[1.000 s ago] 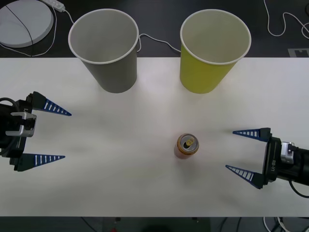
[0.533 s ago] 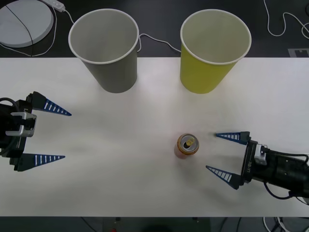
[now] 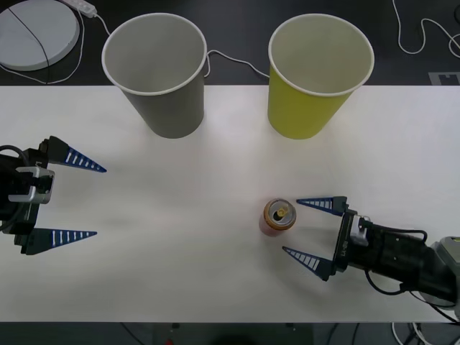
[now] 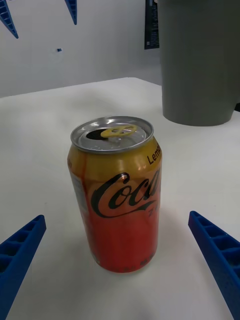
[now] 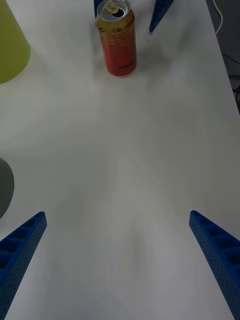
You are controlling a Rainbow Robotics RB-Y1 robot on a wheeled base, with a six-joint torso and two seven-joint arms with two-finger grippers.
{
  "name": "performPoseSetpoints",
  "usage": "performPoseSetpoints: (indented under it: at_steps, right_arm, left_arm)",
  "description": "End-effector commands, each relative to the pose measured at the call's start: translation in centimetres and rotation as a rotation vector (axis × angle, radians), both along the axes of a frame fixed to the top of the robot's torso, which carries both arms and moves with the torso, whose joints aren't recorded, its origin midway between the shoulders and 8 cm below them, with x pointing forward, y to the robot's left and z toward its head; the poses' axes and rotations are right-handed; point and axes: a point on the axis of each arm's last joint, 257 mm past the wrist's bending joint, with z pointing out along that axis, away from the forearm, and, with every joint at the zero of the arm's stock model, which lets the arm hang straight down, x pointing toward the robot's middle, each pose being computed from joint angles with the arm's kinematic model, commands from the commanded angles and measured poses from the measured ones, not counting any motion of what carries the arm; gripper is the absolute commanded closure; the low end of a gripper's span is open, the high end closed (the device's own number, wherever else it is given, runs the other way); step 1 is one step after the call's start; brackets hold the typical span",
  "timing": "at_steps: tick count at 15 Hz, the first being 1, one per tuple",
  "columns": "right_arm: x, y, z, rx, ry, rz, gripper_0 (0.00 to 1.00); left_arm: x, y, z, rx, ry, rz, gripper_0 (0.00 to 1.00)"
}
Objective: Put the can into the green bin and the plastic bottle into the gray bin
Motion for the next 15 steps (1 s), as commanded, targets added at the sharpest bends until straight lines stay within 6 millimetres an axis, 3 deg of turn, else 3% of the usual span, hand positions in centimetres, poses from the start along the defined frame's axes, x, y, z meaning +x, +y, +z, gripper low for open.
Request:
performPoseSetpoints:
  at_steps: [1, 7, 14, 15]
  right_arm:
    - [0.6, 1.3, -0.3, 0.001, 0.000, -0.010, 0.00]
    - [1.8, 4.0, -0.6, 0.003, 0.005, -0.021, 0.00]
    - [2.3, 4.8, -0.4, 0.004, 0.002, -0.022, 0.00]
    - [2.3, 4.8, -0.4, 0.004, 0.002, -0.022, 0.07]
  left_arm:
    - [0.0, 0.0, 0.0, 0.000, 0.000, 0.000, 0.00]
    - [0.0, 0.0, 0.0, 0.000, 0.000, 0.000, 0.00]
    - [0.0, 0.0, 0.0, 0.000, 0.000, 0.000, 0.00]
    - [0.0, 0.0, 0.0, 0.000, 0.000, 0.000, 0.00]
